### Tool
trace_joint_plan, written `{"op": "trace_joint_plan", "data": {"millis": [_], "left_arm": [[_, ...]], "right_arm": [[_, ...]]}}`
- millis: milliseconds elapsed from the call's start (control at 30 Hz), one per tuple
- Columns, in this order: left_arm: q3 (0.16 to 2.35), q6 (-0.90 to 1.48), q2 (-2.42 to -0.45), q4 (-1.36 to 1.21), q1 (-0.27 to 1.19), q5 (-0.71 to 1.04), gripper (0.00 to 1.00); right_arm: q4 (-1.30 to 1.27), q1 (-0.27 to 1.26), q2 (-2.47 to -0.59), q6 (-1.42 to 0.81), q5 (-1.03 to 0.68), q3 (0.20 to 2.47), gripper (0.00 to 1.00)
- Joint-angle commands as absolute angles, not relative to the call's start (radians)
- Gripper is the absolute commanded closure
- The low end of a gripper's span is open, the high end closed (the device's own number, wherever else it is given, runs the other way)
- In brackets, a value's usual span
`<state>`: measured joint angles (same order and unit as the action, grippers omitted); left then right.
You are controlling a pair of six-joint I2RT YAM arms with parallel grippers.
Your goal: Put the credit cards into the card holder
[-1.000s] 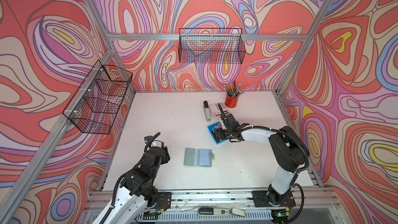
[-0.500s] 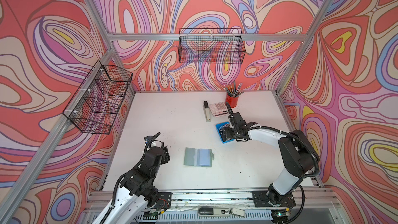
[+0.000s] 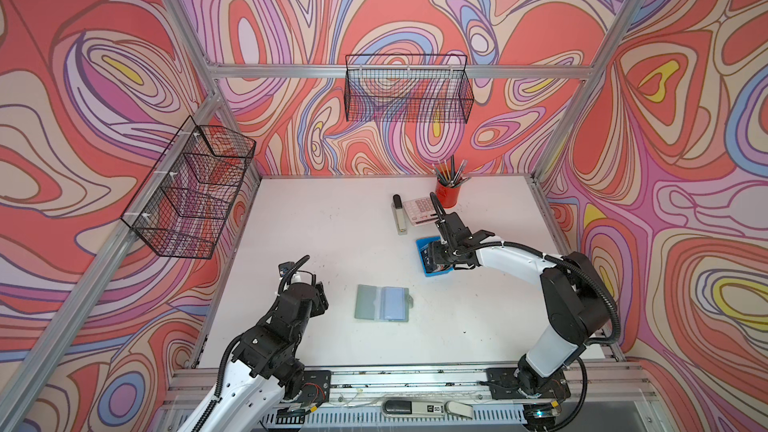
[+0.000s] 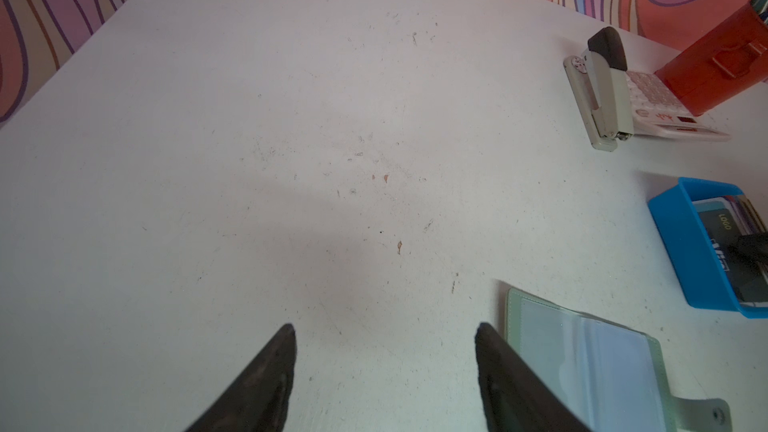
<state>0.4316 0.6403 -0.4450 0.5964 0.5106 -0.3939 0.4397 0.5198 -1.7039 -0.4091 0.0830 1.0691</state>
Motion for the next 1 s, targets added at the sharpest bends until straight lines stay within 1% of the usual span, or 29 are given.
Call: {"op": "trace_joint_plan", "data": {"millis": [0, 267, 600, 733, 967], "left_arm": [[0.424, 0.654, -0.442, 0.618, 0.507, -0.408, 0.30], [0.424, 0.654, -0.439, 0.618, 0.506, -0.405, 0.30], [0.424, 0.654, -0.440, 0.618, 0.507, -0.404, 0.30], [0.425, 0.655, -0.441, 0.618, 0.507, -0.403, 0.30], [0.425, 0.654, -0.441, 0.619, 0.507, -0.406, 0.30]], "right_arm": [[0.473, 0.538, -1.715, -0.411, 0.123, 1.101, 0.27], [0.486, 0.549, -1.680, -0.424, 0.146, 1.101, 0.26], [0.448, 0.549, -1.713, -0.423, 0.112, 1.082, 0.27], [0.448, 0.549, -1.723, -0.423, 0.108, 1.085, 0.29], [0.447, 0.550, -1.714, -0.425, 0.100, 1.086, 0.37]]}}
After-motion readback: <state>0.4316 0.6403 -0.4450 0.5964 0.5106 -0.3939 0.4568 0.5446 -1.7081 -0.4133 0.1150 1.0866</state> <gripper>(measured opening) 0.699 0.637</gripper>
